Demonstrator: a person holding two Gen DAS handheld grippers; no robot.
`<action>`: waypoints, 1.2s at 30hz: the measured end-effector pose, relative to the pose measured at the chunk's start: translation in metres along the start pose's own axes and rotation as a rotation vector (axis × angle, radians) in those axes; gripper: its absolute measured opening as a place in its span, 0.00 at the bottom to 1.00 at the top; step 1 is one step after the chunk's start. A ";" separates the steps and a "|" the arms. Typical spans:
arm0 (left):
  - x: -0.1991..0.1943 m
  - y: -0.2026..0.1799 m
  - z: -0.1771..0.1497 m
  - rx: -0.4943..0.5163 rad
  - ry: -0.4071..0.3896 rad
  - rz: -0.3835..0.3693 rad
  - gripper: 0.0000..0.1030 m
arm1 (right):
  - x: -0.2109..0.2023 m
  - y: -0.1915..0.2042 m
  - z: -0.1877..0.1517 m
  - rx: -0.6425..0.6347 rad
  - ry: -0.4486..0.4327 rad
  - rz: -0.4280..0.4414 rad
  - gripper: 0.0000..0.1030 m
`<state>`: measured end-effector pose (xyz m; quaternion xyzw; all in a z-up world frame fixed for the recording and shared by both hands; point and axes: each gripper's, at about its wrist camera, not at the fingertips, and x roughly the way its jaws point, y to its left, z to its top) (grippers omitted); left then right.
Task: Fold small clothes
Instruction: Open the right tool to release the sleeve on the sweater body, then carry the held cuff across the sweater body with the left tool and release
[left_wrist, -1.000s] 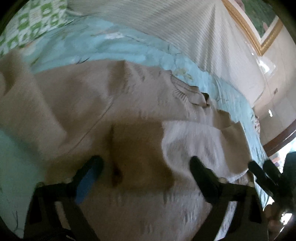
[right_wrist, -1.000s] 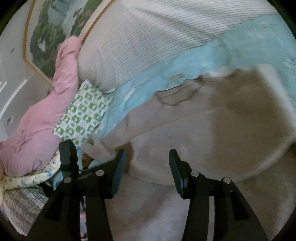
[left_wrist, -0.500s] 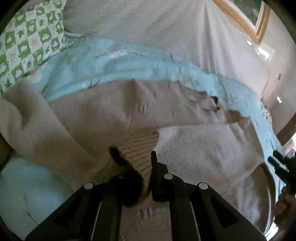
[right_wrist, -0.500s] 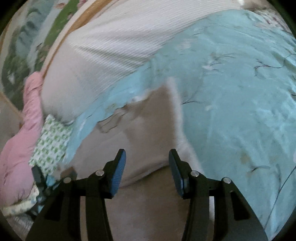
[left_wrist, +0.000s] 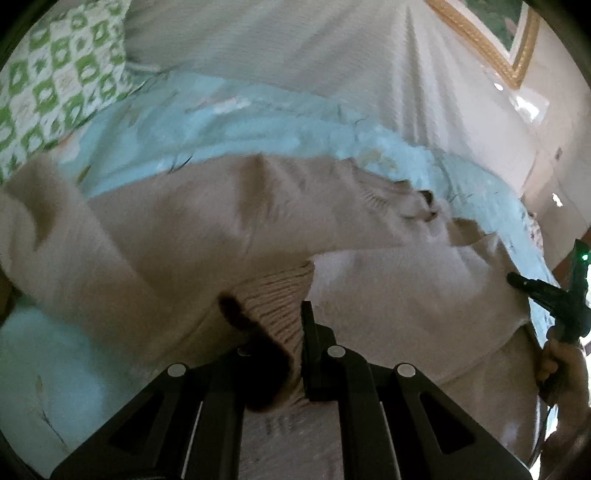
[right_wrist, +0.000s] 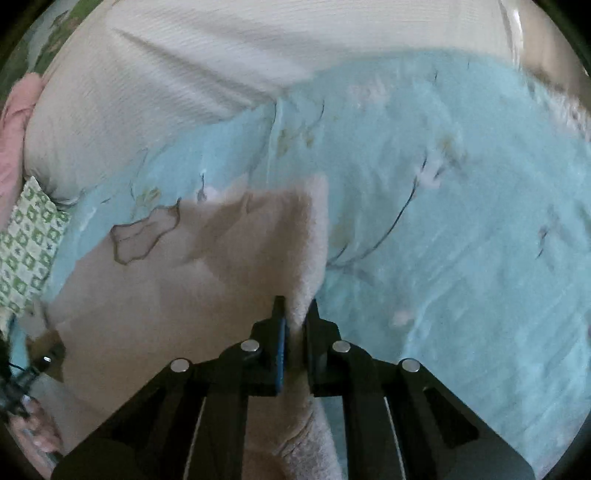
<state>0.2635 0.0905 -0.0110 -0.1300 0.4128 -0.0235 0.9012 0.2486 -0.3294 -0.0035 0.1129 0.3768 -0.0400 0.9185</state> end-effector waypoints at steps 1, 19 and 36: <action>0.002 -0.003 0.001 0.005 -0.001 0.004 0.07 | 0.001 -0.002 0.000 0.006 -0.001 -0.009 0.08; -0.085 0.097 -0.038 -0.270 -0.080 0.108 0.43 | -0.070 0.036 -0.072 0.030 0.006 0.283 0.31; -0.093 0.254 -0.020 -0.543 -0.098 0.272 0.28 | -0.060 0.100 -0.117 -0.073 0.131 0.363 0.32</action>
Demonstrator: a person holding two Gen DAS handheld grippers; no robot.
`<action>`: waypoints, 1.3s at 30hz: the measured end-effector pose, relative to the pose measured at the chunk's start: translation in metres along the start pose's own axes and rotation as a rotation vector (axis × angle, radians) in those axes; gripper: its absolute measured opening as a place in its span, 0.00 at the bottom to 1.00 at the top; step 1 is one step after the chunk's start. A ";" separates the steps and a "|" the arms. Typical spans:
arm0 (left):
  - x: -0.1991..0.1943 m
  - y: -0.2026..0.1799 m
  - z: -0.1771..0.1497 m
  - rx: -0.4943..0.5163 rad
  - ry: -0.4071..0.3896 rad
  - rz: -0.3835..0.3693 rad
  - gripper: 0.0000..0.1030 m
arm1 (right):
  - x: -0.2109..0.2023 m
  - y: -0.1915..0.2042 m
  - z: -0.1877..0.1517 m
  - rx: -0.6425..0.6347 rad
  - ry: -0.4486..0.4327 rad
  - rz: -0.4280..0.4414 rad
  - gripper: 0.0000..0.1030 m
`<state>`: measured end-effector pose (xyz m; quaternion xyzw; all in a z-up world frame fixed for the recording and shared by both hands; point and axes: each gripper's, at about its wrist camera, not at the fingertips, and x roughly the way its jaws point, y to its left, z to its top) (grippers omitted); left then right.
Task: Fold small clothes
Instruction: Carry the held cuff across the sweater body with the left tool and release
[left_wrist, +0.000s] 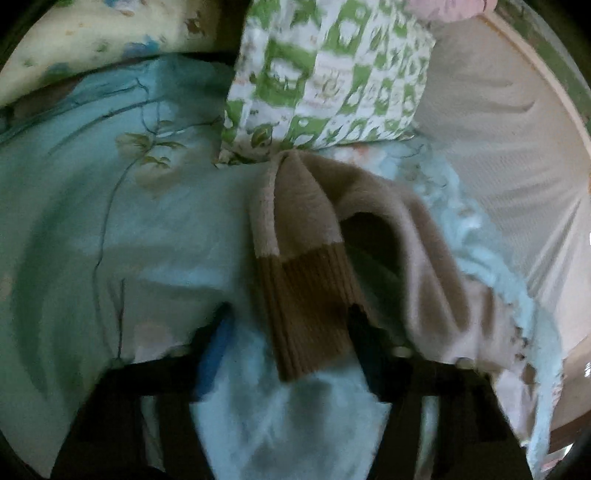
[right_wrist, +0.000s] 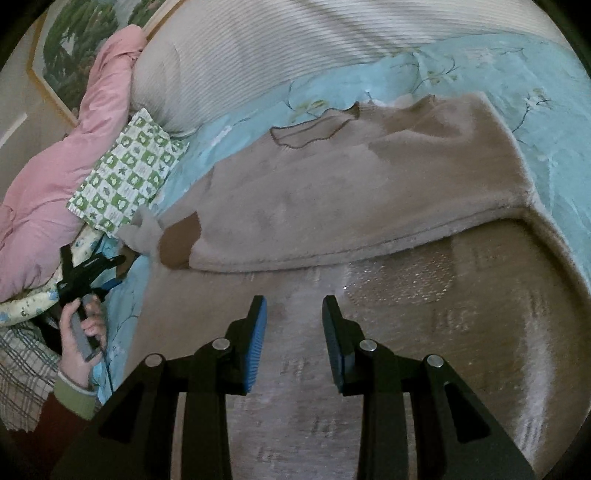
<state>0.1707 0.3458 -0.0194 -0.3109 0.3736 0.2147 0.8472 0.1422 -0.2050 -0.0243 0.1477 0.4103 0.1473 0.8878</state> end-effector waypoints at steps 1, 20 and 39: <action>0.006 -0.006 -0.004 0.004 0.015 -0.003 0.09 | 0.001 0.000 -0.001 0.002 0.005 0.003 0.32; -0.134 -0.252 -0.080 0.529 -0.118 -0.489 0.03 | -0.036 -0.027 -0.015 0.078 -0.073 0.011 0.32; 0.009 -0.398 -0.229 0.769 0.302 -0.511 0.33 | -0.086 -0.092 -0.020 0.231 -0.179 -0.064 0.32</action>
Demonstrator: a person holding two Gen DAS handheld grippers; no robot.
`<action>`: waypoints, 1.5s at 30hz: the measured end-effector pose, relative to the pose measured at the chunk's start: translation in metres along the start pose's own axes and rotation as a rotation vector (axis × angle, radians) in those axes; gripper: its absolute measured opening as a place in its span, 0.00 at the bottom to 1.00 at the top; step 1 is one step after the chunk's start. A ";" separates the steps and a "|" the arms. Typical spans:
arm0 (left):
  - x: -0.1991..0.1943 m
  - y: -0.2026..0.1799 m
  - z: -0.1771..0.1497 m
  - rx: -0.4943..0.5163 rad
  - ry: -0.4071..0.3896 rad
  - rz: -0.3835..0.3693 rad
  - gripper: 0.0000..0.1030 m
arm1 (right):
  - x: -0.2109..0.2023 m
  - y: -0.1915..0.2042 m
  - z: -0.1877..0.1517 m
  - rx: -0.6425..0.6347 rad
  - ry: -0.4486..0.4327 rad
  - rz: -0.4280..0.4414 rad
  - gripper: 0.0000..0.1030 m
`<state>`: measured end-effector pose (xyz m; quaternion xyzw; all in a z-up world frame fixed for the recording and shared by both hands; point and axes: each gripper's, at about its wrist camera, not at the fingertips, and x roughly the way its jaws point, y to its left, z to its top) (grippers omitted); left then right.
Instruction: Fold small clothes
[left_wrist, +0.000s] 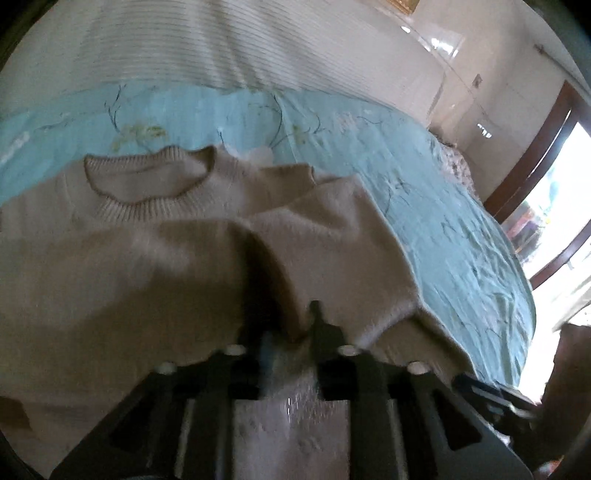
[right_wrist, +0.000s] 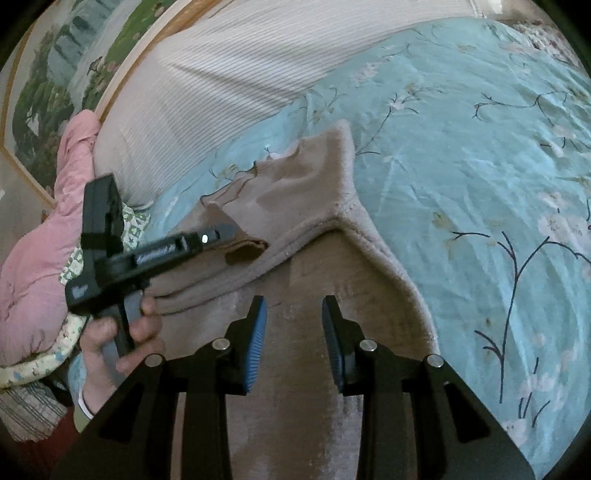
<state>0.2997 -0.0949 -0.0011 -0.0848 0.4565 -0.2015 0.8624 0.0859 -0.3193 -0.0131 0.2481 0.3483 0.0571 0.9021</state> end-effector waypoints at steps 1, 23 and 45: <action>-0.011 0.004 -0.006 -0.004 -0.011 0.010 0.43 | 0.001 0.001 0.001 0.004 -0.001 0.005 0.32; -0.129 0.232 -0.092 -0.402 -0.188 0.485 0.59 | 0.139 0.053 0.058 -0.101 0.117 -0.080 0.55; -0.131 0.223 -0.101 -0.410 -0.208 0.481 0.63 | 0.078 0.009 0.074 -0.071 -0.037 -0.079 0.06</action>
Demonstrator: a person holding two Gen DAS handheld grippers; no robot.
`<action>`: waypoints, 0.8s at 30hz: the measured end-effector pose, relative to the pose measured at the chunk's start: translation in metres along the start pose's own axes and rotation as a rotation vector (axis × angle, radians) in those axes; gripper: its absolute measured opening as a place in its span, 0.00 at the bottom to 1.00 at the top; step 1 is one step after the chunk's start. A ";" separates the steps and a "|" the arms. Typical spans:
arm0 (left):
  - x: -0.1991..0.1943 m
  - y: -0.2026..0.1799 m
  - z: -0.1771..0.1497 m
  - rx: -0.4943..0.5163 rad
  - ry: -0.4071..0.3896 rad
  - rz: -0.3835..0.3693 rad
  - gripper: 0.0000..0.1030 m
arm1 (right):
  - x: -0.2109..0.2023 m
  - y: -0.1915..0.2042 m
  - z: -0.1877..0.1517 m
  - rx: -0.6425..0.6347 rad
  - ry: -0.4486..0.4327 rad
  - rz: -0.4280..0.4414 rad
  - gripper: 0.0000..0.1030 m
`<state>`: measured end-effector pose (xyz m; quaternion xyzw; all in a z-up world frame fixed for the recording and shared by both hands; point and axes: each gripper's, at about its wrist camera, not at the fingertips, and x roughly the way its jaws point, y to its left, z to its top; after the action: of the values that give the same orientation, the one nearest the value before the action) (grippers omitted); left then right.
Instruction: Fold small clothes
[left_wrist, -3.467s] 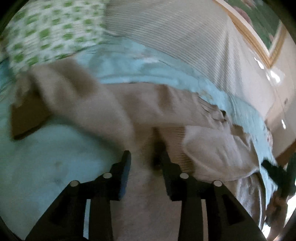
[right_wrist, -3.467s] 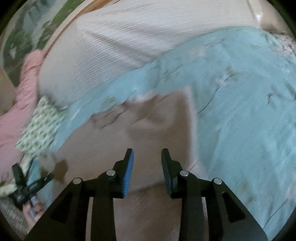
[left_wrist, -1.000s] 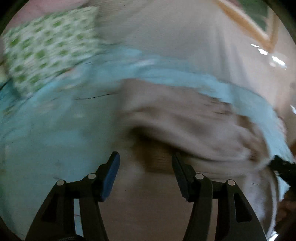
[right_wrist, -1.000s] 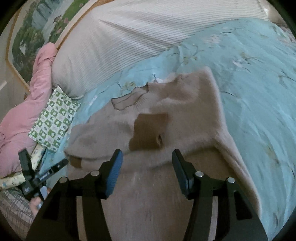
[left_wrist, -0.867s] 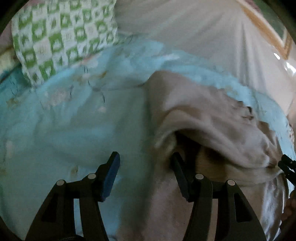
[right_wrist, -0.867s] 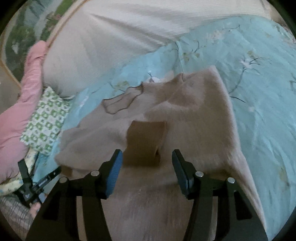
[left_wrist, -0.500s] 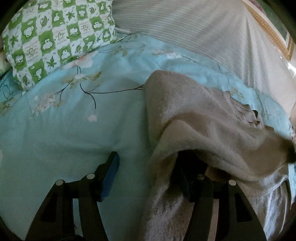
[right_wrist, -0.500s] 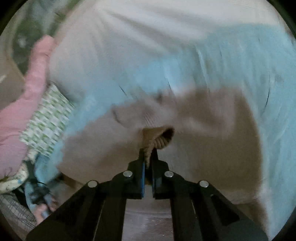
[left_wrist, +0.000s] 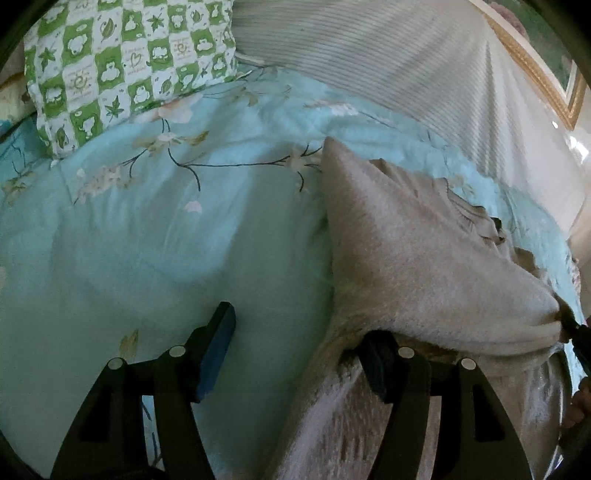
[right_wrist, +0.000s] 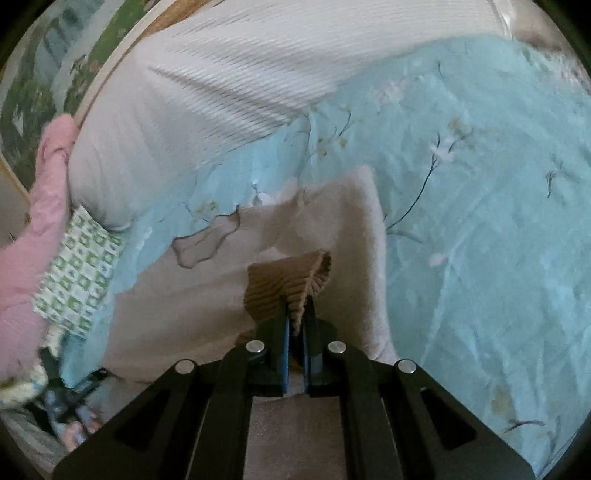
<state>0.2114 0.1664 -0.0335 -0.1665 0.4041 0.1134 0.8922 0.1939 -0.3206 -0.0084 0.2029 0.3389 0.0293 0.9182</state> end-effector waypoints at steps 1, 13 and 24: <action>0.001 0.000 0.000 0.000 0.002 0.002 0.63 | 0.007 -0.001 -0.002 -0.013 0.024 -0.016 0.06; -0.030 0.008 -0.003 0.008 0.056 -0.228 0.62 | -0.021 -0.004 -0.004 0.010 -0.018 -0.111 0.23; 0.046 -0.018 0.056 -0.021 0.193 -0.258 0.69 | 0.011 0.058 -0.005 -0.119 0.046 0.072 0.34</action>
<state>0.2858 0.1747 -0.0304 -0.2362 0.4621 -0.0144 0.8546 0.2044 -0.2640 0.0043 0.1591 0.3500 0.0871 0.9190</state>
